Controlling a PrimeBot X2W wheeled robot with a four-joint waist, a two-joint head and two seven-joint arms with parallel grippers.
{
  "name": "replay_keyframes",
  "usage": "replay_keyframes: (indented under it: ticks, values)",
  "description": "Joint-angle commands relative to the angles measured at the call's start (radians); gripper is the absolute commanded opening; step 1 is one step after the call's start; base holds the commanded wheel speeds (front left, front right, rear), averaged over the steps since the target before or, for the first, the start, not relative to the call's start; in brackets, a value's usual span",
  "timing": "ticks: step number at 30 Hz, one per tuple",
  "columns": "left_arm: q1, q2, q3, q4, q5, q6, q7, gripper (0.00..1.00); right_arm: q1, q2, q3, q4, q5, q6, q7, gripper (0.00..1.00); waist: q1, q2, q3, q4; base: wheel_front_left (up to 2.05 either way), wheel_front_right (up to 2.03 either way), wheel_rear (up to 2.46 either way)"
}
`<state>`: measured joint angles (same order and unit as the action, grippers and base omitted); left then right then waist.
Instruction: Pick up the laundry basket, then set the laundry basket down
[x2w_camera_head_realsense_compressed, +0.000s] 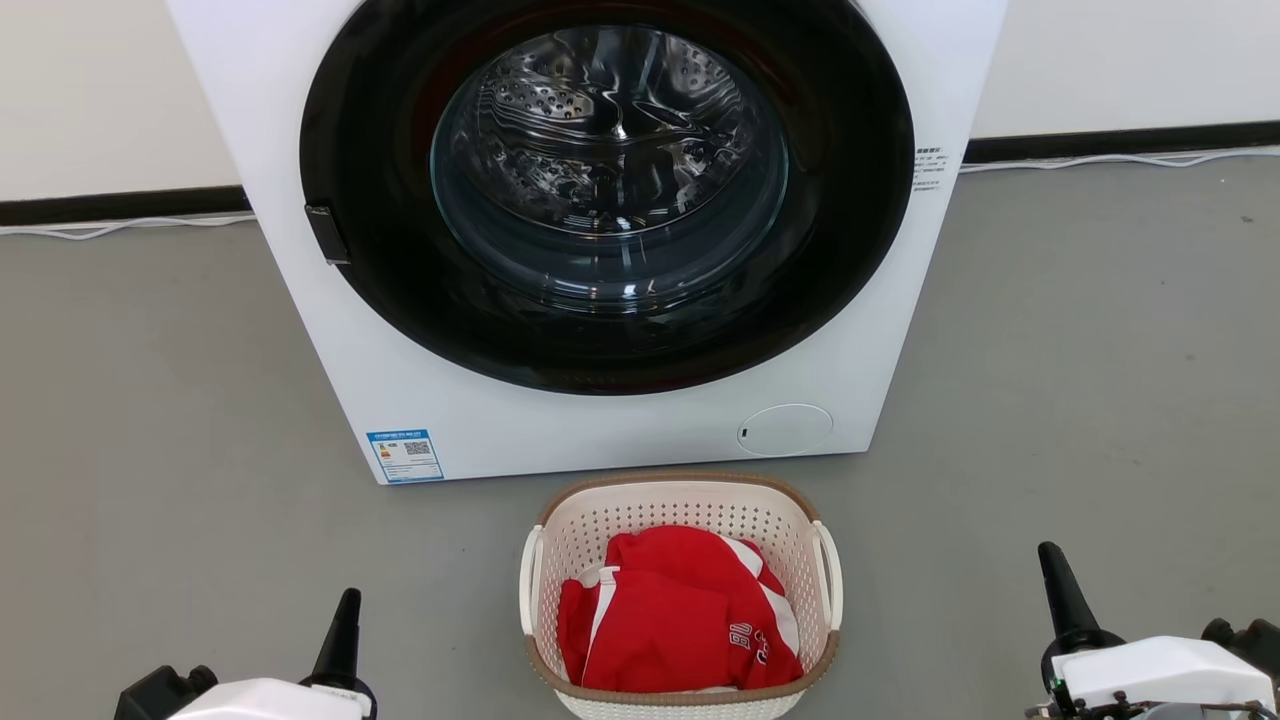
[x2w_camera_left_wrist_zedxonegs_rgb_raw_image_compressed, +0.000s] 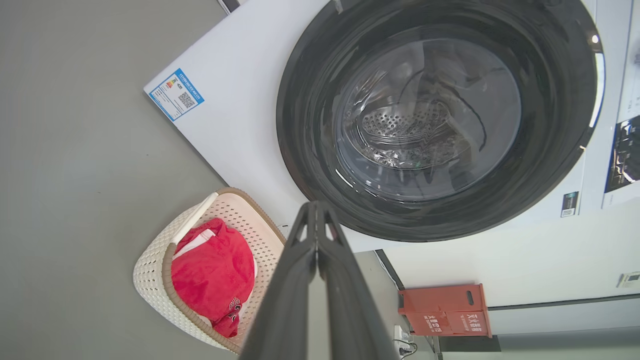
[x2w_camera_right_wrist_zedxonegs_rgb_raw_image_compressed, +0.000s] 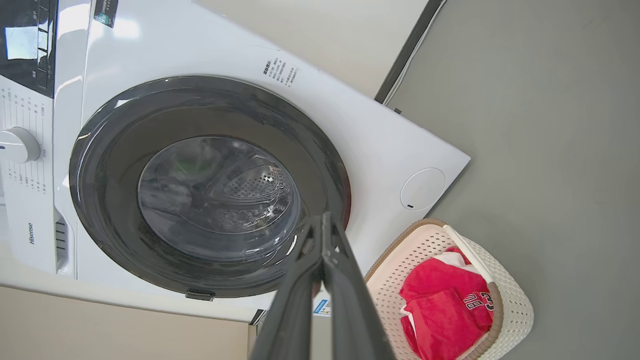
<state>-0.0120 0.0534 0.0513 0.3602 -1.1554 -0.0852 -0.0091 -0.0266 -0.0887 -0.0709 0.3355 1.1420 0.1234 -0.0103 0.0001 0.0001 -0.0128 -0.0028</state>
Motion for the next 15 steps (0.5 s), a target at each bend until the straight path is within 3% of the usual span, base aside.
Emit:
replay_keyframes:
  ticks: [1, 15]
  values:
    - [-0.057, 0.005, 0.025, -0.032, -0.027, -0.012, 0.004, 0.00, -0.057, -0.007, 0.005, -0.034, 0.026, 0.005, 0.008, 0.00, -0.0001, -0.0001, 0.000, 0.000, 0.00, 0.00, 0.00]
    - [-0.071, 0.002, 0.038, -0.061, -0.175, -0.024, 0.045, 0.00, -0.066, 0.009, -0.012, -0.053, 0.178, 0.006, 0.048, 0.00, -0.0001, -0.0001, 0.006, 0.001, 0.00, 0.00, 0.00]
